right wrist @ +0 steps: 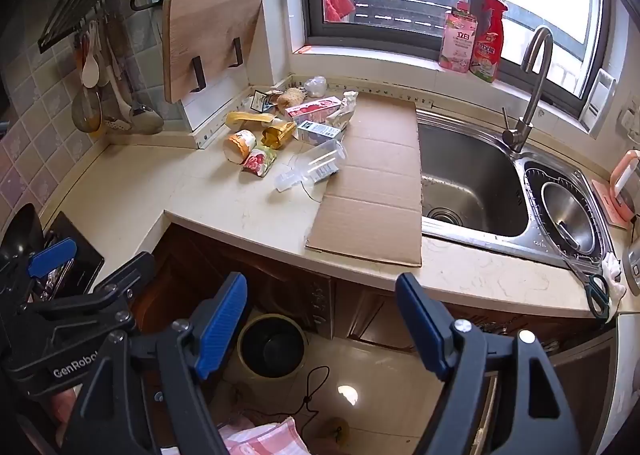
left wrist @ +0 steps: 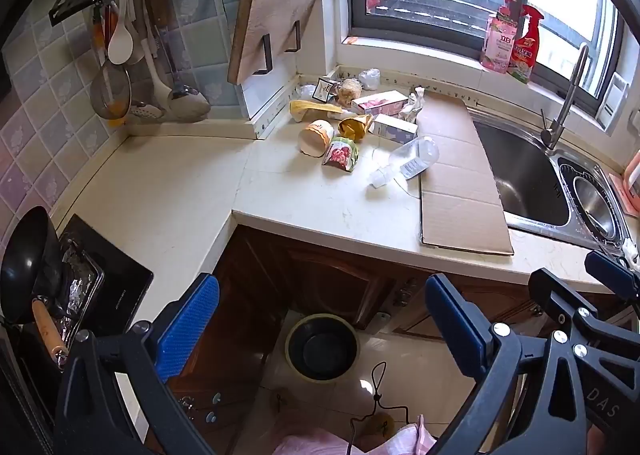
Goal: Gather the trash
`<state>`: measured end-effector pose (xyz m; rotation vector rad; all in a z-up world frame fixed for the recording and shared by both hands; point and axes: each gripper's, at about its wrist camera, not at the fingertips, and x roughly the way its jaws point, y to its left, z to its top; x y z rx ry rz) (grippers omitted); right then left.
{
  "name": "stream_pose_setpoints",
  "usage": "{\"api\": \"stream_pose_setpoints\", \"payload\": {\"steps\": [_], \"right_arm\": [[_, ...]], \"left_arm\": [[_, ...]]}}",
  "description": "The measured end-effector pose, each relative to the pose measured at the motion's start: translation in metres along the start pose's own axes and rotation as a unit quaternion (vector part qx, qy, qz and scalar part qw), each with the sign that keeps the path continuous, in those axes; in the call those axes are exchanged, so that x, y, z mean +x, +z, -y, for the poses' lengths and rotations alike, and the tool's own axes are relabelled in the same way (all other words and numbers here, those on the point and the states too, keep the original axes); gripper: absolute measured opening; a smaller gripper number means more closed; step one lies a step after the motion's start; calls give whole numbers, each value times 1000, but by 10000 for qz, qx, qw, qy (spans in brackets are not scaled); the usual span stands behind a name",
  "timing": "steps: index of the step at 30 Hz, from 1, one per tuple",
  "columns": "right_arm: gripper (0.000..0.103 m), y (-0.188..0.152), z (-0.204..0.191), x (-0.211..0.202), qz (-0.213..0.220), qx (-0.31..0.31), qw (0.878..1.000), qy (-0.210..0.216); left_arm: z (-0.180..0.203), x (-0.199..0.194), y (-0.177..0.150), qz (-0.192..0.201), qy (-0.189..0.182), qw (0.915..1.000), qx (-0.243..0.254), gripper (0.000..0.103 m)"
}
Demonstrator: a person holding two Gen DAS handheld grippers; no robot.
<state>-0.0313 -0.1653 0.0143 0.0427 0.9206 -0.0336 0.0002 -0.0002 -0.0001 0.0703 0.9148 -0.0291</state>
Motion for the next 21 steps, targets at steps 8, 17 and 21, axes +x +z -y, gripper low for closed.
{"api": "stream_pose_setpoints", "payload": {"steps": [8,17,21], "right_arm": [[77,2,1,0,13,9,10000,26],[77,0,2,-1,12,15,10000,22],[77,0,3,-1,12,22,10000,23]], "left_arm": [[0,-1,0,42,-18,10000,-16,102],[0,1,0,36,-4,10000,-41,102],[-1,-3,-4,61,-9,10000,-38,102]]}}
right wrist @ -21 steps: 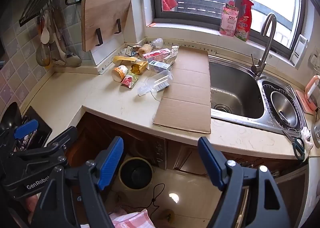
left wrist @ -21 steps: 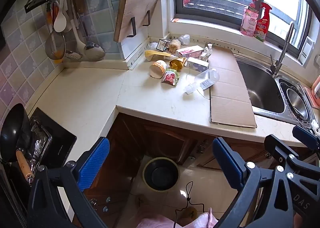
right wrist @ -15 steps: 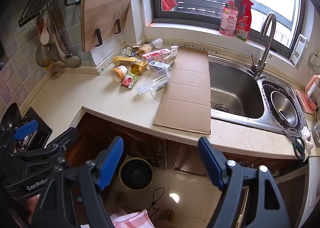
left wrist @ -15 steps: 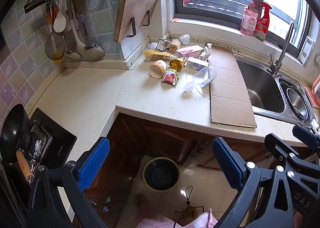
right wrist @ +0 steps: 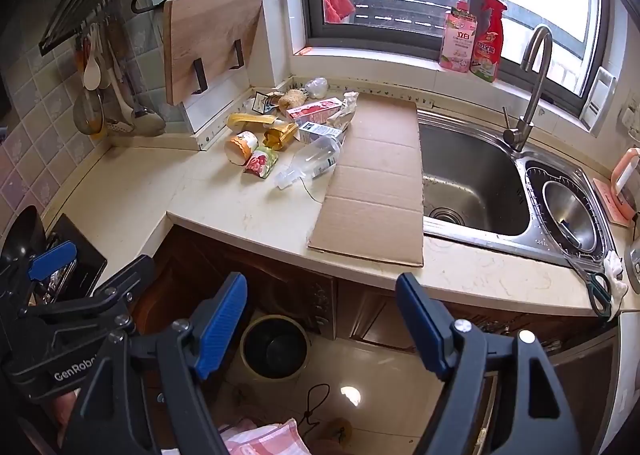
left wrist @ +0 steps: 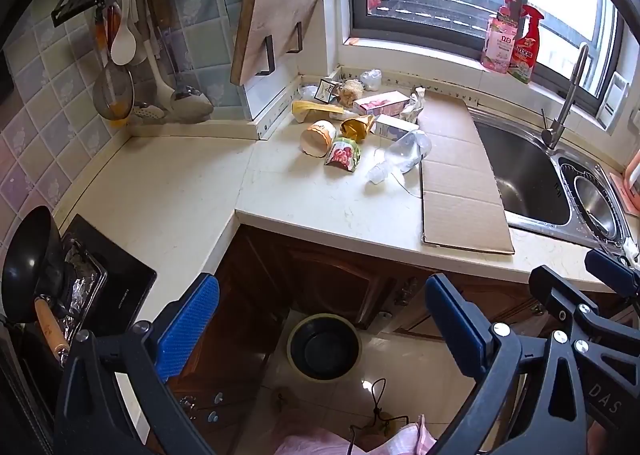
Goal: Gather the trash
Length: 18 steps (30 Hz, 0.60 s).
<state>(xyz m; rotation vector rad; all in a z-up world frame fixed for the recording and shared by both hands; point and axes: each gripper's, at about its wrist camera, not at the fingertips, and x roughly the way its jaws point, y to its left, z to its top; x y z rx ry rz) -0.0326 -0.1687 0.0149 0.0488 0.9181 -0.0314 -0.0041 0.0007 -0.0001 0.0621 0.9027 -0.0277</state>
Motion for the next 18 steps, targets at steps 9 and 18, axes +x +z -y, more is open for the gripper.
{"api": "stream_pose_setpoints", "payload": {"steps": [9,18], "right_arm": [[77,-2,-2,-4,29,43,10000,-7],[77,-1,-1,-8,58,17,10000,63]], "left_arm": [[3,-3,-1,-42,-91,9999,69,102],[1,-2,-3,-89,-74,9999,-16,102]]}}
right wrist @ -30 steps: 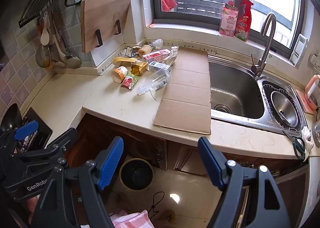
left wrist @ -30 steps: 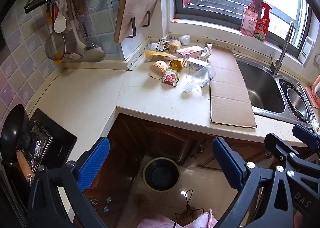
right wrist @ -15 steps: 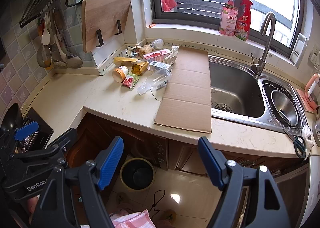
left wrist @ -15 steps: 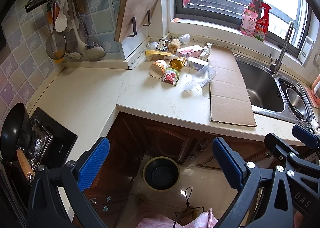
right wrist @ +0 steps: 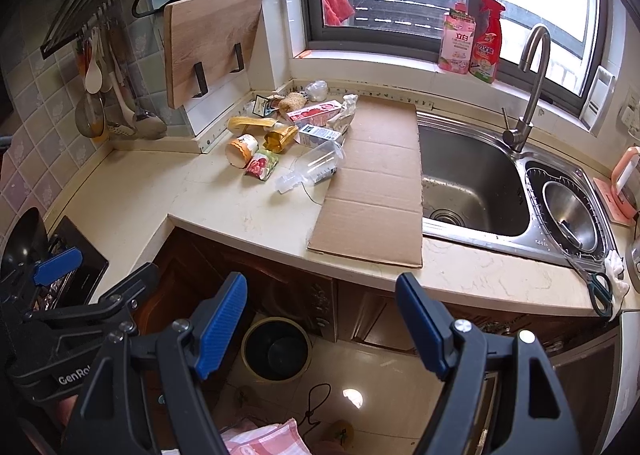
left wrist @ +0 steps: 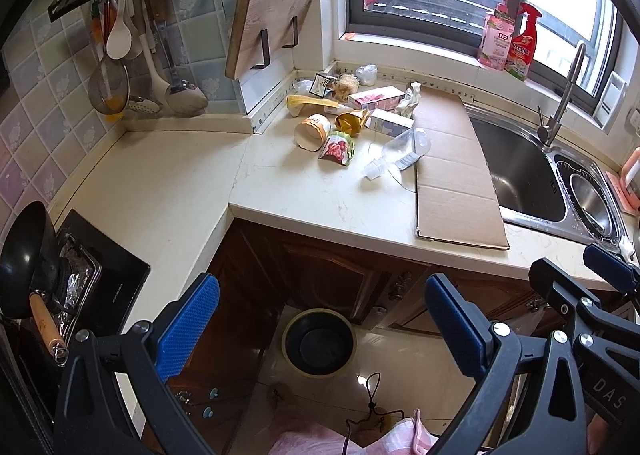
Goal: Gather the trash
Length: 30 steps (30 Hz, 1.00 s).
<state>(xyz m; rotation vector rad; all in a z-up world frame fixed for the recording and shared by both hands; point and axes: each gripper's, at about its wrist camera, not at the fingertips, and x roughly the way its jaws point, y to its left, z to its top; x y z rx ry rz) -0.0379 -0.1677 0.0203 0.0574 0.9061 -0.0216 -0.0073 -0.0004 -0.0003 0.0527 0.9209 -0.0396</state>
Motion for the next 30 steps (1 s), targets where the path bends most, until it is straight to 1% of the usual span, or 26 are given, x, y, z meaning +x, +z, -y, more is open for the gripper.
{"api": "stream_pose_setpoints", "payload": {"steps": [12,30], "right_arm": [[77,-3,5,6,1,44,9999,153],[77,-7,4,10,-32,39,9998,208]], "left_arm": [[1,-1,-1,-6,47,10000,-12,102],[-1,1,-2,-75,76,9999,-35,101]]}}
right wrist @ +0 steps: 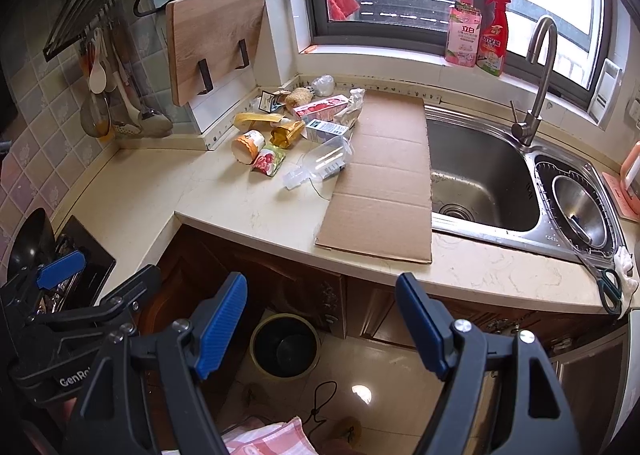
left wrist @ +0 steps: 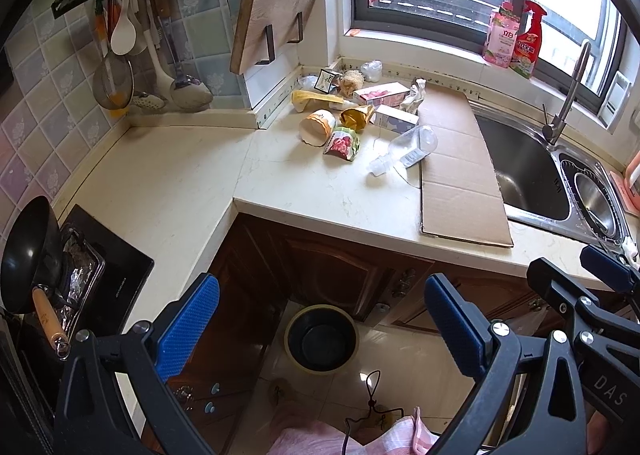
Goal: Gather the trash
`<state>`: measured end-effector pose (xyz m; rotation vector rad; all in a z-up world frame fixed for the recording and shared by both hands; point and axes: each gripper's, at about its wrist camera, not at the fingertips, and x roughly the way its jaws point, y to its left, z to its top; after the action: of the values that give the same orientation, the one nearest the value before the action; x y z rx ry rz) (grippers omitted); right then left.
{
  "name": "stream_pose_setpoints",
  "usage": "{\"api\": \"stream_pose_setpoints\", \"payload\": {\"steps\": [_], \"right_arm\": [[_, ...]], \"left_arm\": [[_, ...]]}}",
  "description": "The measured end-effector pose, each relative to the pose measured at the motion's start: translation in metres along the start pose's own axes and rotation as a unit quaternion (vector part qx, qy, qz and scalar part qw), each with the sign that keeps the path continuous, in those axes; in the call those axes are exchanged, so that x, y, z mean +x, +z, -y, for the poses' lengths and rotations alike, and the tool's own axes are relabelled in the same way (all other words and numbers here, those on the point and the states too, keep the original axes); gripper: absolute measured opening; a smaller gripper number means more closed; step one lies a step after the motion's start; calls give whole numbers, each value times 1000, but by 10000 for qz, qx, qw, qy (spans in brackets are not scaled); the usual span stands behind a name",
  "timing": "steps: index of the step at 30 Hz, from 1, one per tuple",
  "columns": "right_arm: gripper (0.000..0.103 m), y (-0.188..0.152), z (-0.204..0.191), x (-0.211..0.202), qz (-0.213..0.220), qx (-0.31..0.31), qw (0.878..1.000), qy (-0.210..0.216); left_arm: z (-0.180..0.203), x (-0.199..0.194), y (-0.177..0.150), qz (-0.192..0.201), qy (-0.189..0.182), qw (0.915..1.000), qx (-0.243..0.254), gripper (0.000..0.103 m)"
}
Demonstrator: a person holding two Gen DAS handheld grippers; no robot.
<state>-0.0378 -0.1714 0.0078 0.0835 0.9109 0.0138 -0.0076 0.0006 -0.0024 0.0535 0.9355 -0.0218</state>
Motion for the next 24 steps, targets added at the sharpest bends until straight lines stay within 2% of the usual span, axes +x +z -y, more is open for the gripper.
{"api": "stream_pose_setpoints", "payload": {"steps": [24], "right_arm": [[77,10,-10,-1,17,1,9997,227]], "left_arm": [[-11,-8,10,25,167,9999,12,101]]}}
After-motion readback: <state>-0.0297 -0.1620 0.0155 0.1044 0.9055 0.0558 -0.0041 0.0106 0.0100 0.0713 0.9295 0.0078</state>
